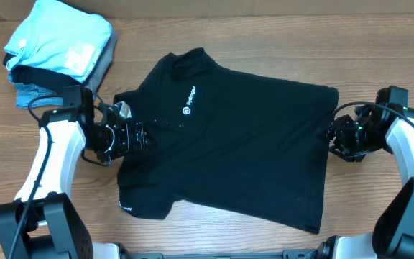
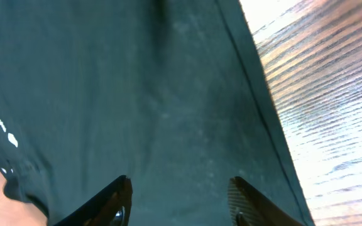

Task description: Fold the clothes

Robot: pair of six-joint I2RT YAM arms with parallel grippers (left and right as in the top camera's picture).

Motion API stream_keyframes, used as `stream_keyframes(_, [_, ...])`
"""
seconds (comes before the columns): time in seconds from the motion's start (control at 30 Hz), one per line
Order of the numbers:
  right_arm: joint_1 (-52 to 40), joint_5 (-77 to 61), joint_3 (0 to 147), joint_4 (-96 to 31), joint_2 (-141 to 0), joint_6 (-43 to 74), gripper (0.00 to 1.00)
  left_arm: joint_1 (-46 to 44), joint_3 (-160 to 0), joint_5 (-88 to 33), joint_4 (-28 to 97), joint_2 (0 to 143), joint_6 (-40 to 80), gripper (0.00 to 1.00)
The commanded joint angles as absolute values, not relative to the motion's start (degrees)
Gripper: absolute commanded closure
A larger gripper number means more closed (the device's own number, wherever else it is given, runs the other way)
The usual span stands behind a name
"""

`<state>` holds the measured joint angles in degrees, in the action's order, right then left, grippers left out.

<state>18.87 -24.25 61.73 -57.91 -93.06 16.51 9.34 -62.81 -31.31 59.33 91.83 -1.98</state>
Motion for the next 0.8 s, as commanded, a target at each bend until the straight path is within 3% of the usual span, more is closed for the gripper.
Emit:
stream_keyframes(0.0, [18.7, -26.3, 62.7, -58.0, -85.3, 14.5, 0.43, 8.9, -71.2, -34.1, 65.9, 89.1, -9.1, 0.0])
stream_keyframes(0.2, [18.7, -32.8, 62.7, -58.0, -72.8, 14.5, 0.35, 5.8, -76.4, -29.6, 68.9, 79.7, -8.7, 0.0])
stream_keyframes(0.43, [18.7, -36.2, 62.7, -58.0, -64.2, 14.6, 0.27, -5.6, -76.3, -11.5, 68.8, 67.9, -2.7, 0.0])
stream_keyframes(0.77, [18.7, -40.4, 62.7, -58.3, -63.5, 14.8, 0.14, -10.2, -76.3, -12.0, 67.5, 65.5, -2.5, 0.0])
